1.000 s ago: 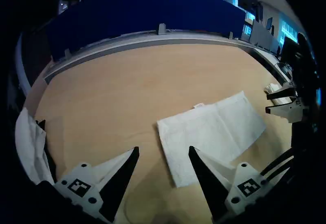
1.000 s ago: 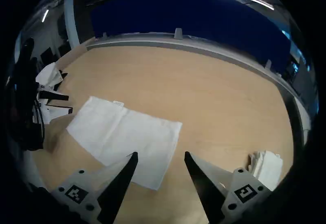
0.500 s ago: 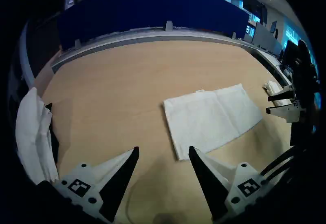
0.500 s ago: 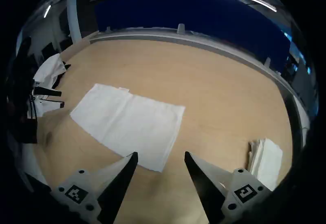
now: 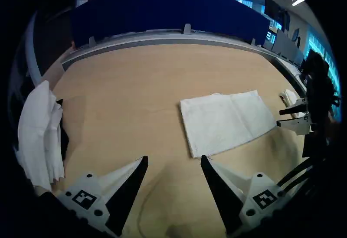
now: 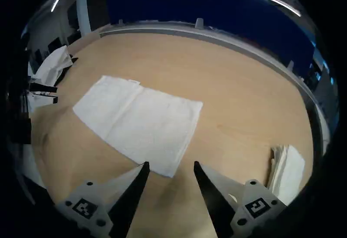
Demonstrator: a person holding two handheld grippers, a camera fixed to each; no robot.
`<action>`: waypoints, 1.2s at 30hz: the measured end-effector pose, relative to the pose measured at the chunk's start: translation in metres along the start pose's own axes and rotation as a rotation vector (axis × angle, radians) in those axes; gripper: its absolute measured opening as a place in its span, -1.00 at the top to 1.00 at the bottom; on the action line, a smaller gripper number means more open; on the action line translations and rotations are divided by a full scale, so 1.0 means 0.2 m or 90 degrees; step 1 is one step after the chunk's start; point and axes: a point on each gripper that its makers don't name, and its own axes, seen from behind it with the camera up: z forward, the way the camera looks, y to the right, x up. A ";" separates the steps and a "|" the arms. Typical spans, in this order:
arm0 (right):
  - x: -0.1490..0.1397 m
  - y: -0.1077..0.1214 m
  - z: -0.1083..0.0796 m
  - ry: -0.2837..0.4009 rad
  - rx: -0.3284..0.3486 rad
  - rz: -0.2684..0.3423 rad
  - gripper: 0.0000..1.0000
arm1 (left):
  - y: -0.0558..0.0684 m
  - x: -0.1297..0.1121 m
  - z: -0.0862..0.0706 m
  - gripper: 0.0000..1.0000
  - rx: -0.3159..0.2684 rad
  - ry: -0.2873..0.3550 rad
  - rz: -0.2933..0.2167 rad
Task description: Fold towel
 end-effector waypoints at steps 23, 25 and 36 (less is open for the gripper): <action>-0.11 -0.06 0.05 -0.050 0.039 -0.062 0.25 | -0.04 -0.05 -0.07 -0.80 0.010 -0.003 -0.017; -0.11 -0.07 0.05 -0.051 0.042 -0.066 0.30 | -0.04 -0.05 -0.06 -0.80 0.010 -0.003 -0.016; -0.10 -0.08 0.05 -0.044 0.051 -0.075 0.84 | -0.05 -0.05 -0.07 -0.80 0.013 -0.003 -0.017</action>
